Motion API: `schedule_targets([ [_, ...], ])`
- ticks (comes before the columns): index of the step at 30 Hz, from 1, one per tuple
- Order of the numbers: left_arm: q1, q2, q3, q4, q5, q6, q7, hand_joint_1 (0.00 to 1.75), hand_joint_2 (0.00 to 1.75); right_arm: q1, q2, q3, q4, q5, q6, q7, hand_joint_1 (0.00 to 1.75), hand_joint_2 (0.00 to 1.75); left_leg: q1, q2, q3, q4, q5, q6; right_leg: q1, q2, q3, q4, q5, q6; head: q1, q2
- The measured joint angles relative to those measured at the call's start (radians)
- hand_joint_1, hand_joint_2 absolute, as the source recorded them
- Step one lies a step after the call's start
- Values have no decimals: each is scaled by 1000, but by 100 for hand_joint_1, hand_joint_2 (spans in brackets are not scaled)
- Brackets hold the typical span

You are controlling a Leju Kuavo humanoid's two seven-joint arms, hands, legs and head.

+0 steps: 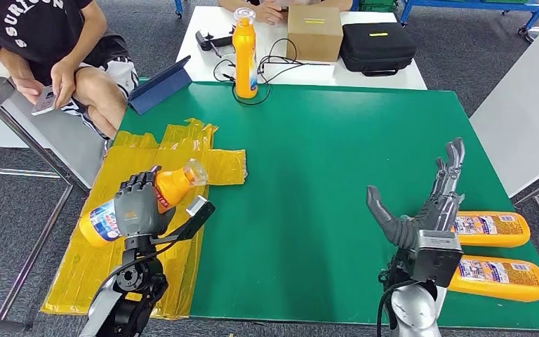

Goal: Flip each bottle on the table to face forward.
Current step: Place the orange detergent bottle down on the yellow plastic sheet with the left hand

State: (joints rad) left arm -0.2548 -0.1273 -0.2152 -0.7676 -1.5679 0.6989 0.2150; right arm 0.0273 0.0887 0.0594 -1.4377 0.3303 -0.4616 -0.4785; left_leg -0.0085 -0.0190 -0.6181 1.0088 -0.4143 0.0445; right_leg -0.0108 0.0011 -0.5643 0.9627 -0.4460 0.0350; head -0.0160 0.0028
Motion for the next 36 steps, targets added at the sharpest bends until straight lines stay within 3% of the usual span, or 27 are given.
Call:
schedule_targets([
  [3,-15,1,-21,21,-1,0,-10,0,175,7,-2,-9,-9,216,-56,80,0,175,0,0,0,0,0,0,0,0,0,0,0,0,0,0],
  [7,-28,1,-29,37,-2,0,-36,0,175,12,-8,-20,-16,319,-70,133,0,175,0,0,0,0,0,0,0,0,0,0,0,0,0,0],
  [12,-31,-11,-6,43,5,1,-139,0,175,12,-40,-55,-11,534,-84,248,0,175,0,0,0,0,0,0,0,0,0,0,0,0,0,0],
  [16,-31,-23,20,44,18,1,-179,0,175,12,-61,-77,-5,632,-77,303,0,0,0,0,0,0,0,0,0,0,0,0,0,0,0,0],
  [20,-32,-39,56,47,53,1,-251,0,175,12,-75,-92,4,835,-3,431,0,0,0,0,0,0,0,0,0,0,0,0,0,0,0,0],
  [25,-34,-44,68,50,68,1,-272,0,175,11,-81,-98,8,895,36,471,0,0,0,0,0,0,0,0,0,0,0,0,0,0,0,0],
  [29,-61,-67,147,86,203,-9,-414,0,175,-17,-143,-150,88,1020,275,523,0,175,0,-1,0,0,0,0,0,0,1,0,0,0,0,0],
  [32,-76,-73,177,104,264,-19,-470,0,175,-25,-196,-170,149,1031,379,487,0,175,-1,-2,-1,0,0,0,-1,-1,1,0,0,0,0,0],
  [36,-86,-77,193,117,281,-21,-483,0,175,-29,-234,-183,192,1031,396,471,0,175,-2,-1,-1,0,0,1,-1,0,1,0,0,1,0,0],
])
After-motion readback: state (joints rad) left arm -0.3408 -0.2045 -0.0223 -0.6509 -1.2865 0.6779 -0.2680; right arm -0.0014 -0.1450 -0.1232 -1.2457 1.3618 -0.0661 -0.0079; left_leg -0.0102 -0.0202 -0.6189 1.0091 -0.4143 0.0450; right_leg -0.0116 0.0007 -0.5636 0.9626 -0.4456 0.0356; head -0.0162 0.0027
